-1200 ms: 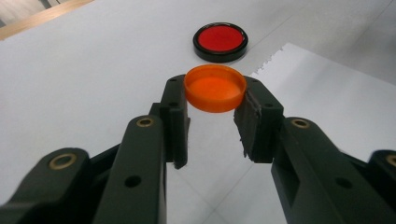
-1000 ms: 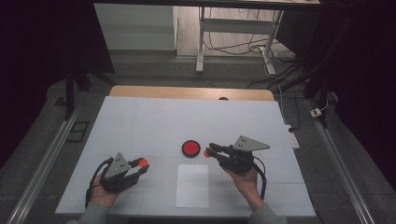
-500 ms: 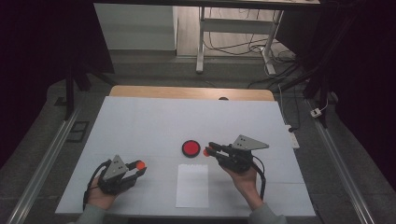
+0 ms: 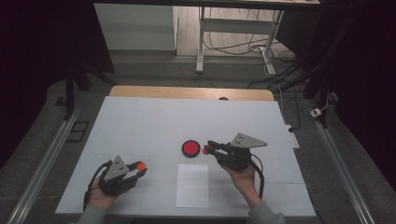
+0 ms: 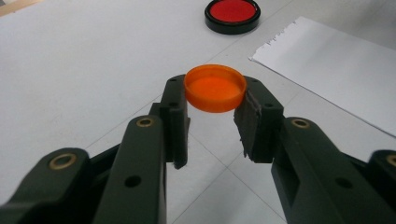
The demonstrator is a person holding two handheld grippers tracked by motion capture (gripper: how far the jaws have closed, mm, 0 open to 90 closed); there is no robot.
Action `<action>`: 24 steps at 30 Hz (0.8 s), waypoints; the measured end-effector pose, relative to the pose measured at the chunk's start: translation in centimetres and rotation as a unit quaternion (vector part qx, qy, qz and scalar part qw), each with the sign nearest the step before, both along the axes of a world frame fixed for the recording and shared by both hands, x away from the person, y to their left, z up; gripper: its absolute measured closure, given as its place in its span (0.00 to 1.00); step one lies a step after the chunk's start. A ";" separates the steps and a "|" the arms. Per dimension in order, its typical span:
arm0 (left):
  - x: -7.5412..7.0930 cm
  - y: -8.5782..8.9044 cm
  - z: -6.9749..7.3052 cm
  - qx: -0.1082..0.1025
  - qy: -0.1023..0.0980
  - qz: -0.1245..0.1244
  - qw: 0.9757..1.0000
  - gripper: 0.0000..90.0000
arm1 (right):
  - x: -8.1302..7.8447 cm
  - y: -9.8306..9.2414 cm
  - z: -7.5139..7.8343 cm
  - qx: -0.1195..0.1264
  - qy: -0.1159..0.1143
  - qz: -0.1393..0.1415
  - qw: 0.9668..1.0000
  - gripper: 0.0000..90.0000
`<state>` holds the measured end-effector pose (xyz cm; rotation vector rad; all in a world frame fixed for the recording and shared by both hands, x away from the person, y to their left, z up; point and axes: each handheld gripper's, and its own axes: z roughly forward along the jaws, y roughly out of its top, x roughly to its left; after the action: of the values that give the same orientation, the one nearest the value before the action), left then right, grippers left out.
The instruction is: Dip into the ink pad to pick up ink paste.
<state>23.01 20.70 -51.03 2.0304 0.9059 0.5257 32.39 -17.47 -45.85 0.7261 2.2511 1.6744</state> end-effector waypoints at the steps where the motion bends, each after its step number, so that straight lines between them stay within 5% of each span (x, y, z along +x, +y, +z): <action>1: 0.0 0.0 0.0 -0.001 0.001 -0.001 1.000 0.73 | 0.1 0.1 0.0 0.000 0.000 0.000 1.000 0.82; 24: 0.2 -0.2 0.0 -0.002 0.003 -0.005 1.000 0.73 | 1.5 1.0 -0.2 0.000 0.013 -0.011 1.000 0.82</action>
<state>23.24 20.51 -51.02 2.0333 0.8990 0.5125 33.86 -16.51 -46.09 0.7745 2.2515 1.6649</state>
